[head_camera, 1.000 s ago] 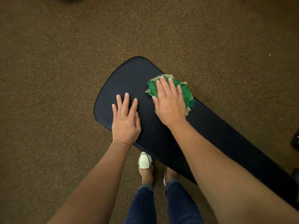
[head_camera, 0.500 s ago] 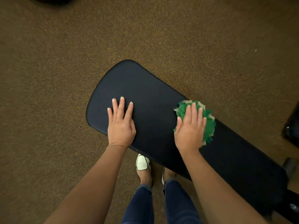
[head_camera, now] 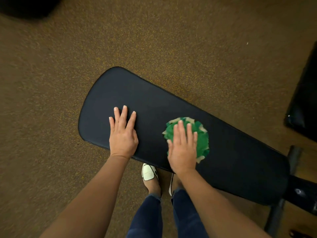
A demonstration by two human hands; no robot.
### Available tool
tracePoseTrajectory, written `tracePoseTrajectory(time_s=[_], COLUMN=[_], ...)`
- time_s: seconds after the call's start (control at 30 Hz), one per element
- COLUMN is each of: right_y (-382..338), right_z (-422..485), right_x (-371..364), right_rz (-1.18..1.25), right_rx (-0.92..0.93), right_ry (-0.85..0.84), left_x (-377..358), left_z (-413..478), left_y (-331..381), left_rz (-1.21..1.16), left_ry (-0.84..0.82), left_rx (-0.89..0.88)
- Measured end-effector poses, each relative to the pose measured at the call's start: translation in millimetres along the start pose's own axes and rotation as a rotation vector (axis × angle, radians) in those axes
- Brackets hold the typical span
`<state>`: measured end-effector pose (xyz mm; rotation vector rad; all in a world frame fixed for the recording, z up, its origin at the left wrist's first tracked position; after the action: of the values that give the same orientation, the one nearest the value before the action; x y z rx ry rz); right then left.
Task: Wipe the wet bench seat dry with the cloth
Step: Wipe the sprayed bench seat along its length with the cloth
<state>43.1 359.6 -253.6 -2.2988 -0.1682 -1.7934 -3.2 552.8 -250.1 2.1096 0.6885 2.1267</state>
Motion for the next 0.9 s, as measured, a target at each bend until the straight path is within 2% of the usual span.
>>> tracePoseTrajectory(time_s=[0.07, 0.13, 0.2, 0.27, 0.33, 0.4, 0.5, 0.57, 0.6, 0.7, 0.77, 0.83, 0.9], right_y=[-27, -34, -11, 35, 58, 43, 0, 1, 16, 100, 120, 97, 64], right_z=[2, 29, 57, 63, 43, 20, 20, 41, 51, 51, 20, -5, -6], right_x=[0, 4, 11, 15, 15, 9, 4, 7, 10, 17, 18, 9, 6], right_rz=[-0.034, -0.054, -0.047, 0.012, 0.062, 0.027, -0.029, -0.040, -0.038, 0.047, 0.091, 0.035, -0.008], right_rx=[0.273, 0.401, 0.288, -0.003, -0.203, -0.188, 0.146, 0.261, 0.217, -0.219, -0.367, -0.289, -0.090], right_ry=[-0.025, -0.045, -0.015, 0.013, 0.051, 0.020, -0.020, -0.059, -0.056, 0.032, 0.084, 0.046, 0.004], left_x=[-1, -2, -3, -3, -2, -3, -3, -4, -4, -4, -4, -6, -8], left_z=[0, -1, 0, 0, -1, -2, -1, -1, -2, -2, -2, -2, -2], left_y=[1, 3, 4, 5, 6, 6, 7, 6, 6, 9, 13, 18, 20], left_rz=[-0.001, 0.007, 0.002, 0.001, 0.006, 0.004, 0.017, 0.024, 0.026, 0.025, 0.021, 0.016, 0.006], left_ry=[0.005, 0.008, 0.020, 0.043, 0.069, 0.086, 0.103, 0.106, 0.107, 0.115, 0.126, 0.139, 0.154], left_rx=[-0.007, -0.012, -0.014, -0.013, -0.007, 0.003, 0.017, 0.021, 0.022, 0.035, 0.039, 0.041, 0.059])
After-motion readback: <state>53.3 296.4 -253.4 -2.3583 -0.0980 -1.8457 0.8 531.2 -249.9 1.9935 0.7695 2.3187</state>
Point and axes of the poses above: each hand's wrist, its own z-axis towards the middle knuckle, its own x-axis out of the back of the hand, y = z × x, the point moved 7 cm from there along z, towards the middle knuckle, and after that the axes turned 10 degrees about -x, right-handed, at the moved point
